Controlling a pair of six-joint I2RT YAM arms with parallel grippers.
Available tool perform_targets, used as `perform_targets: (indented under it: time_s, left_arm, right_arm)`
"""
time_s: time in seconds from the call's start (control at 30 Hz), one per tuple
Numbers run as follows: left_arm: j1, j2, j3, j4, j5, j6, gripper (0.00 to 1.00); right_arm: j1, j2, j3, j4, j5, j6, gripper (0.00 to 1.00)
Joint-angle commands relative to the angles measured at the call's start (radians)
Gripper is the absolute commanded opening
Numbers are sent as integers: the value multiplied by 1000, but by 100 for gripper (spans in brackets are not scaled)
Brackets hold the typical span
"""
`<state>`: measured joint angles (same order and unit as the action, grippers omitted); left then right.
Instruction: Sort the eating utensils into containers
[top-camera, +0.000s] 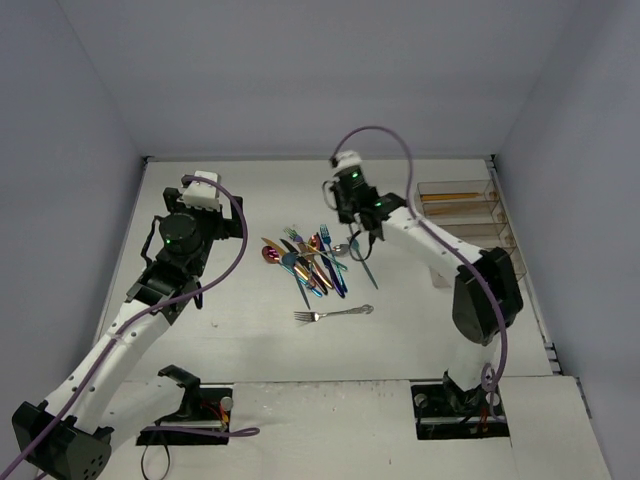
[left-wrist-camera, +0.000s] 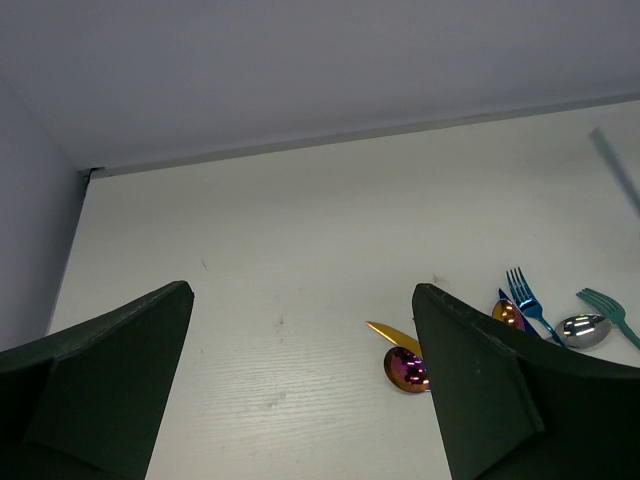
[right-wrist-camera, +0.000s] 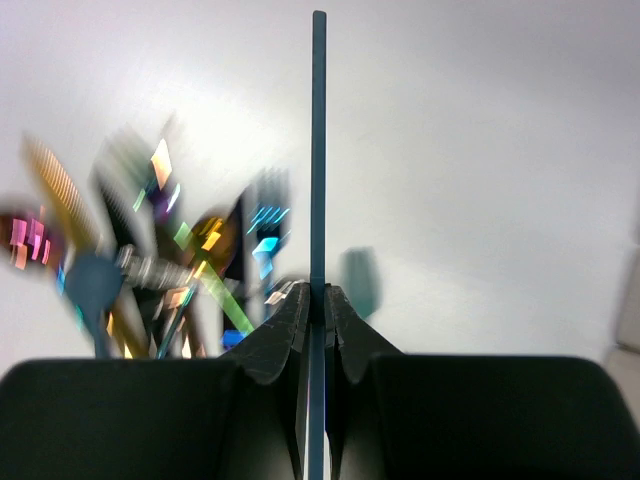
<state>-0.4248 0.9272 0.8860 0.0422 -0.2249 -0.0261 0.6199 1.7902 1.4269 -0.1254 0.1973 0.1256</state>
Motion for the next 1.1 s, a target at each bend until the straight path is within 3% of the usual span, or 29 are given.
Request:
perform_targets:
  time_s: [0.0,0.17,0.27,0.6,1.07]
  left_arm:
    - [-6,-10,22,59,6,8,90]
    - [-6,-10,22,59,6,5,90]
    - [-6,-10,22,58,6,5,90]
    - [-6,-11,24,54,6,2,90]
    - [-7,-11,27,48,10,6,90]
  right_arm:
    - [-204,-84,49,19,249,336,0]
    - [-476,-29,54,21,195,681,0]
    - [-562,43,100,21,161,828,0]
    - [-659,298,308,23,133,1089,0]
    - [-722,336,229,26,161,1263,0]
